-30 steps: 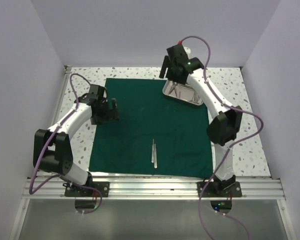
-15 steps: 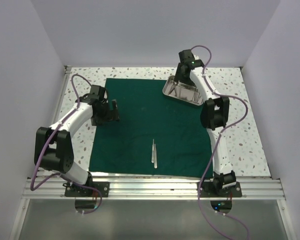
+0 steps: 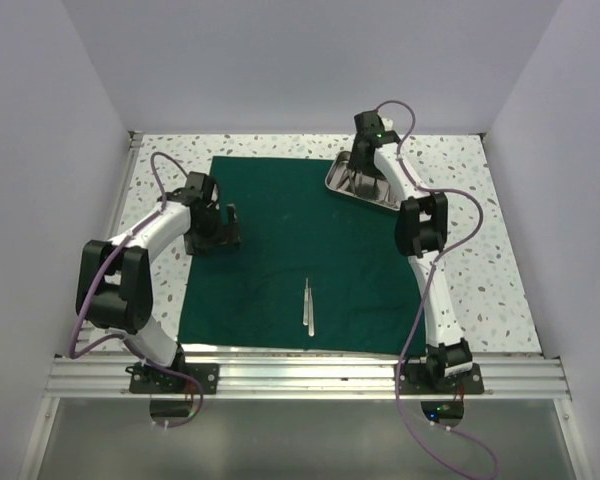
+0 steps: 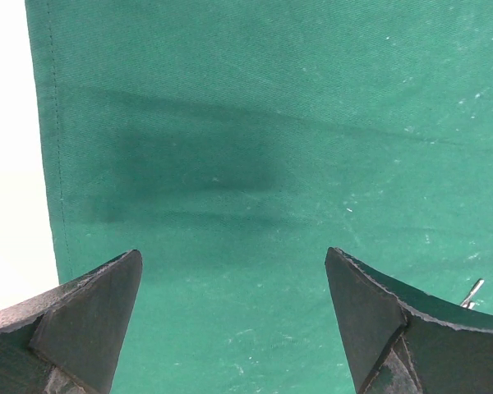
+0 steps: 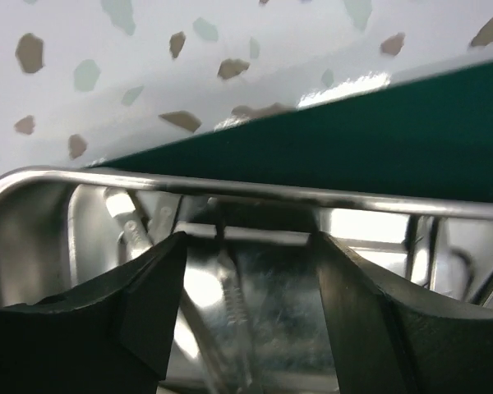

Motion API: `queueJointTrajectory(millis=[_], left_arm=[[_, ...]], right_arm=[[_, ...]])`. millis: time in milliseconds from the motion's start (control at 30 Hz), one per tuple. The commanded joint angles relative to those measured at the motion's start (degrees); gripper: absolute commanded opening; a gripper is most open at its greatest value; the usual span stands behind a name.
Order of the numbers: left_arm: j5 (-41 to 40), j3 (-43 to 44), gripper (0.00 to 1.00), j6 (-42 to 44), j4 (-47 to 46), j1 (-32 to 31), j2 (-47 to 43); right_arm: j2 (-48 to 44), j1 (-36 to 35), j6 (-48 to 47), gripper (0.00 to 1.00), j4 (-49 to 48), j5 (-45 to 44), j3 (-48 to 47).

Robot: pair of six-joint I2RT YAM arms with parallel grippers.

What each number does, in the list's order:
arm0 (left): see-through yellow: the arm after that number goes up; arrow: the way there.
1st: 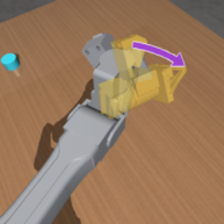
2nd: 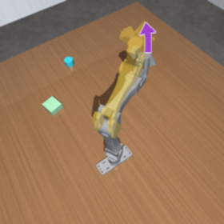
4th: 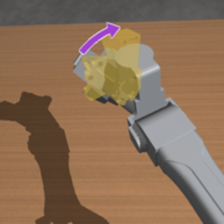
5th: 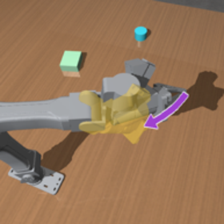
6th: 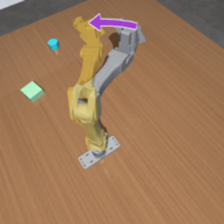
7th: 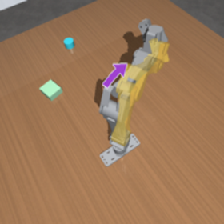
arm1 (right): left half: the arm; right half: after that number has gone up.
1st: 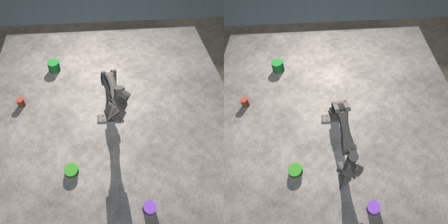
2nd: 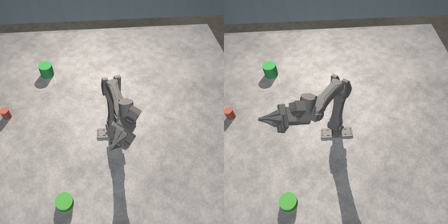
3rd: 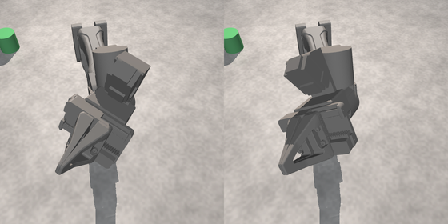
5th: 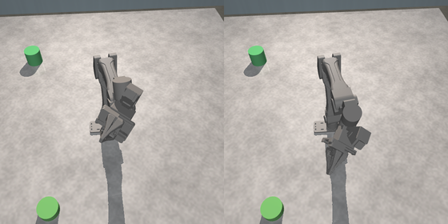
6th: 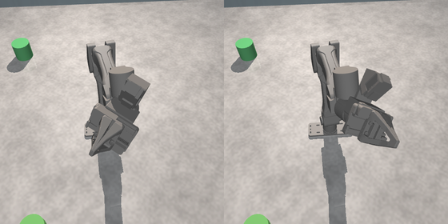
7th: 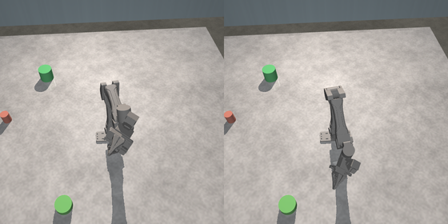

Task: Open and lay out the surgical kit
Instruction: Pick up the medical item from the container.

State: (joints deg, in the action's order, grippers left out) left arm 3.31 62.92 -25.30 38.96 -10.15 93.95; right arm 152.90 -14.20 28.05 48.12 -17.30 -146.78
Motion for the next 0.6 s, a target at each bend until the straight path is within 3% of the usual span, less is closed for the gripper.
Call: queueJointTrajectory(millis=[0,233,400,567], left_arm=[[0.29,1.86,0.97,1.13,0.33,-0.04,0.44],[0.29,2.83,0.97,1.30,0.50,0.05,2.55],[0.20,3.79,0.97,1.30,0.68,0.13,3.69],[0.20,3.53,0.97,1.31,0.42,0.40,3.96]], right_arm=[[1.70,-0.13,-0.98,0.66,-2.85,-3.79,-2.90],[4.60,-0.13,0.51,0.62,-4.44,-5.46,-4.66],[5.91,-0.30,-0.19,0.50,-2.07,-6.95,-4.74],[6.53,-1.44,-5.28,0.45,1.00,-9.68,-5.18]])
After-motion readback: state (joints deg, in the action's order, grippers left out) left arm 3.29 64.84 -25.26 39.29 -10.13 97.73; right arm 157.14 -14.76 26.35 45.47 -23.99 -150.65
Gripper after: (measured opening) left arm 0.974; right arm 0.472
